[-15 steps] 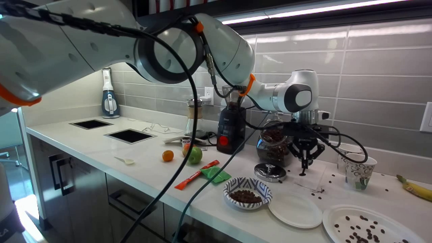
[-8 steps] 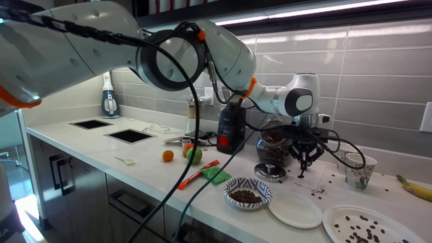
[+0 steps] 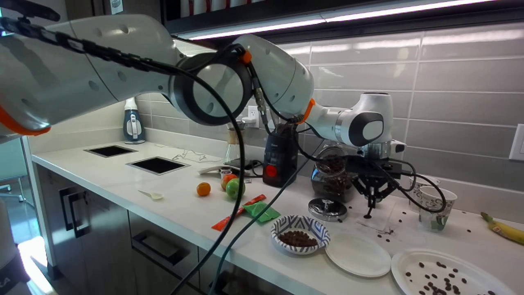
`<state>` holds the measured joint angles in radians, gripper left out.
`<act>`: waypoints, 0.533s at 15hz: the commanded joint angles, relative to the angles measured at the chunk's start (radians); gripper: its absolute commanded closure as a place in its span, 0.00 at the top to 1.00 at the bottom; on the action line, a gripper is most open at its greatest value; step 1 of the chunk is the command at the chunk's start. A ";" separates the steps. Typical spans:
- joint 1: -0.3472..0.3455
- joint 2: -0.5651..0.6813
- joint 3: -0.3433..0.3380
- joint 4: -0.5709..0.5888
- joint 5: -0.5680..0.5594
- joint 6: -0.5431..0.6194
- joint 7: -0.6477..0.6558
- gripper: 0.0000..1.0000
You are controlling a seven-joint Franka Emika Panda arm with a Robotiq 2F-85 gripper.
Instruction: Transfer a spoonful of contents from the glass container to the right plate
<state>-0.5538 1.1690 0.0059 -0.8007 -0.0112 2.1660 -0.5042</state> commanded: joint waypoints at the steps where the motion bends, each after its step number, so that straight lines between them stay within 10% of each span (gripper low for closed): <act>1: -0.011 0.087 0.009 0.123 0.047 -0.023 -0.005 0.02; 6: -0.014 0.123 0.014 0.166 0.040 -0.033 -0.002 0.02; 8: -0.009 0.118 0.002 0.166 0.034 -0.054 0.026 0.36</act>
<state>-0.5584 1.2536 0.0069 -0.6973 0.0138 2.1579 -0.5021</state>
